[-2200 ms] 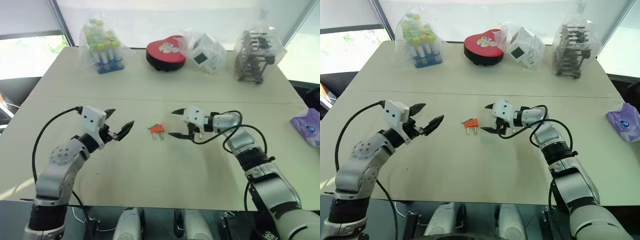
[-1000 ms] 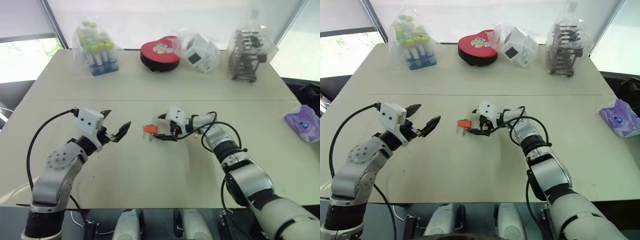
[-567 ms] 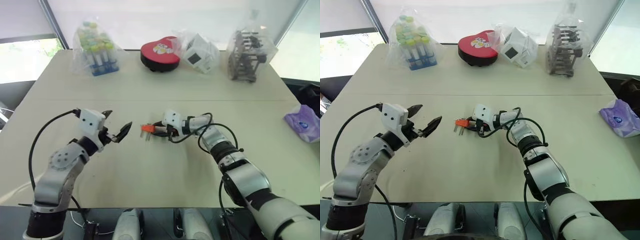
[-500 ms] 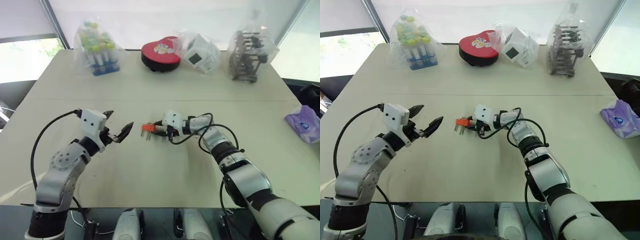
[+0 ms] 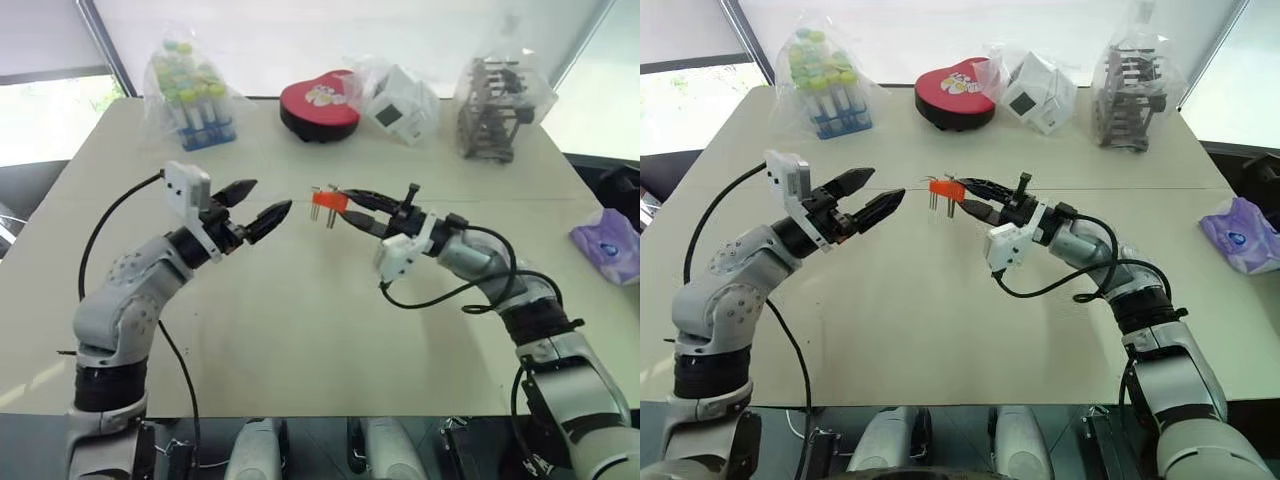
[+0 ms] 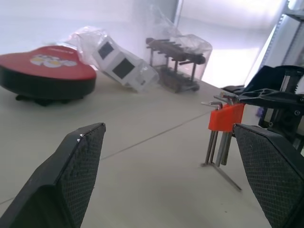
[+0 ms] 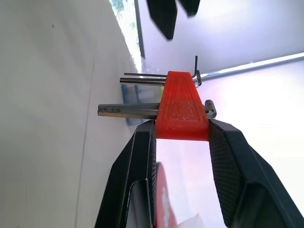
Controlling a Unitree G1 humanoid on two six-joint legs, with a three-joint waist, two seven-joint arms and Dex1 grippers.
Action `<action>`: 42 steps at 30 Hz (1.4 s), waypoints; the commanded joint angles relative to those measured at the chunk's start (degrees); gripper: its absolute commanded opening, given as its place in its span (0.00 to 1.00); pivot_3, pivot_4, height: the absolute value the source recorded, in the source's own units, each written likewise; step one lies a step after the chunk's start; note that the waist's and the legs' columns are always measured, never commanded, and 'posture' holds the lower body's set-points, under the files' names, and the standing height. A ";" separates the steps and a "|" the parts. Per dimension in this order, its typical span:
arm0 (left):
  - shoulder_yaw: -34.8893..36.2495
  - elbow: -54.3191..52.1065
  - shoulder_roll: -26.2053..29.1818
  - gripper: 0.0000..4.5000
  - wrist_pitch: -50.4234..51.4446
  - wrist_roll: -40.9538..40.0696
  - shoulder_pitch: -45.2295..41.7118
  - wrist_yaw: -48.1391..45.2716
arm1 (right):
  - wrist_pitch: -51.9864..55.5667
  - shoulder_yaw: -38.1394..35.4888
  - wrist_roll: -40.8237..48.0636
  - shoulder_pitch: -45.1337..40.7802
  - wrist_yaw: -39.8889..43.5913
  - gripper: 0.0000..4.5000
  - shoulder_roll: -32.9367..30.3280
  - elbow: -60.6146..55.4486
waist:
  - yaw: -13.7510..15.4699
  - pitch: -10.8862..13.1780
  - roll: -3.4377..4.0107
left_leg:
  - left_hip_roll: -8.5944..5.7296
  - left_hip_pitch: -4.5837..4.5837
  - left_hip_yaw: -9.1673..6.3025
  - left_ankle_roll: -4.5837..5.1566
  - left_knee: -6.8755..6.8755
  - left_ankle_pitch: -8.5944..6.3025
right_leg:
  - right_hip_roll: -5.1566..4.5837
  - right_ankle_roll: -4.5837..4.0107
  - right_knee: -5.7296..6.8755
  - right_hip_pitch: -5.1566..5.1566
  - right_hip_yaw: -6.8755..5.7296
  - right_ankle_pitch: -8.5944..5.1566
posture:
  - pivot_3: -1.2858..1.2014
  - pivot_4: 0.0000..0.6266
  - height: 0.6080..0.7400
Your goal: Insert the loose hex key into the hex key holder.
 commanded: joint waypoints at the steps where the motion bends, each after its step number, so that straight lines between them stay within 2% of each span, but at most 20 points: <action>1: -0.13 0.93 2.05 1.00 3.35 -4.61 -2.71 -4.89 | -1.90 -1.09 -0.14 -0.13 -2.31 0.22 -0.74 -5.06 | 0.18 0.01 -0.02 | 0.00 0.00 -0.01 0.01 0.01 0.00 | 0.00 -0.01 -0.02 0.01 0.00 0.00 | 0.52 0.24 1.00; 5: -1.89 2.45 4.09 1.00 5.61 -5.32 -3.93 -8.87 | -2.25 -0.15 0.36 -0.97 -1.76 0.22 -0.83 -5.74 | 0.38 0.02 -0.04 | -0.03 -0.02 -0.03 0.04 0.02 -0.02 | -0.03 -0.01 -0.06 0.04 0.00 -0.01 | 0.52 0.24 1.00; 13: -4.83 3.61 4.81 1.00 4.40 -2.87 -4.94 -12.04 | -2.75 2.72 3.51 -2.28 2.51 0.22 -1.12 -4.83 | 0.29 0.03 -0.04 | -0.04 -0.02 -0.04 0.32 0.02 -0.18 | -0.03 -0.02 -0.07 0.05 0.00 -0.01 | 0.52 0.24 1.00; 36: -6.39 5.72 1.71 1.00 0.72 0.16 -6.24 -13.48 | -3.40 4.70 5.18 -3.08 6.30 0.22 -0.96 -4.10 | 0.37 0.03 -0.04 | -0.04 -0.03 -0.03 0.34 0.03 -0.19 | -0.04 -0.02 -0.06 0.05 0.00 -0.01 | 0.52 0.24 1.00; 39: -6.26 6.04 1.37 0.80 0.73 0.19 -6.54 -13.18 | -3.36 4.65 5.10 -2.95 6.32 0.22 -1.03 -4.07 | 0.36 0.03 -0.04 | -0.04 -0.02 -0.03 0.34 0.03 -0.19 | -0.03 -0.02 -0.06 0.05 0.01 -0.01 | 0.52 0.24 1.00; 42: -6.16 6.00 1.12 0.48 0.68 0.22 -6.43 -13.05 | -3.25 4.61 5.03 -2.78 6.33 0.22 -1.06 -4.11 | 0.35 0.03 -0.04 | -0.04 -0.03 -0.03 0.34 0.03 -0.19 | -0.03 -0.02 -0.06 0.05 0.00 -0.01 | 0.52 0.24 1.00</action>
